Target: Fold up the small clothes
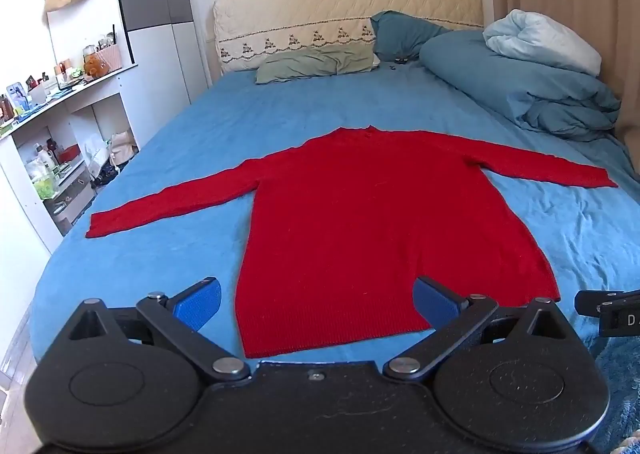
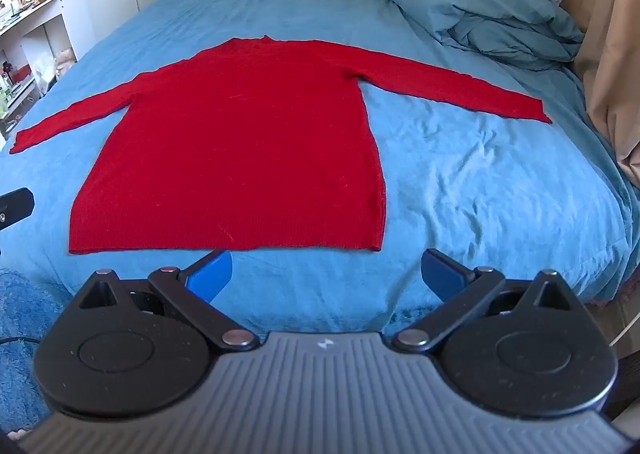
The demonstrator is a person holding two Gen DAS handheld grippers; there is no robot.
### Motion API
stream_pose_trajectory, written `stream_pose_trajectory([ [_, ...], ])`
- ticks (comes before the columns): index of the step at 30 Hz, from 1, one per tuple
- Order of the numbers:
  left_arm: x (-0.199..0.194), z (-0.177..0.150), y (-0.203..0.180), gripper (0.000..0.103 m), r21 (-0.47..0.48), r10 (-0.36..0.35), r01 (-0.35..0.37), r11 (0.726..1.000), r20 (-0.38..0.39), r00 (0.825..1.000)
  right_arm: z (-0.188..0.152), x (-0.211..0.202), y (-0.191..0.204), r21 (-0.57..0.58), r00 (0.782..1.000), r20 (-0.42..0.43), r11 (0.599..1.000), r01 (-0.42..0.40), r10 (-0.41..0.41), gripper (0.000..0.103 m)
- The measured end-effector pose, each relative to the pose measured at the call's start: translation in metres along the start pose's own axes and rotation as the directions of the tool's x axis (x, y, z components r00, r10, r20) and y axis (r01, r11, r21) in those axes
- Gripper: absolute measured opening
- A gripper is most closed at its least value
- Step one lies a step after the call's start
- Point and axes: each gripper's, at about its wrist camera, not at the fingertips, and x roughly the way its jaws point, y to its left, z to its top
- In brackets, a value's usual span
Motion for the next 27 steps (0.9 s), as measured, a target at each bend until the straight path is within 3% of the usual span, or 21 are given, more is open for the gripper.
stream_pose_trajectory([
  [27, -0.0035, 0.0009, -0.0012, 0.103, -0.005, -0.003, 0.003, 1.000, 0.007, 1.000, 0.0002, -0.0012, 0.0030, 0.001, 1.000, 0.001, 1.000, -0.004, 0.004, 0.103],
])
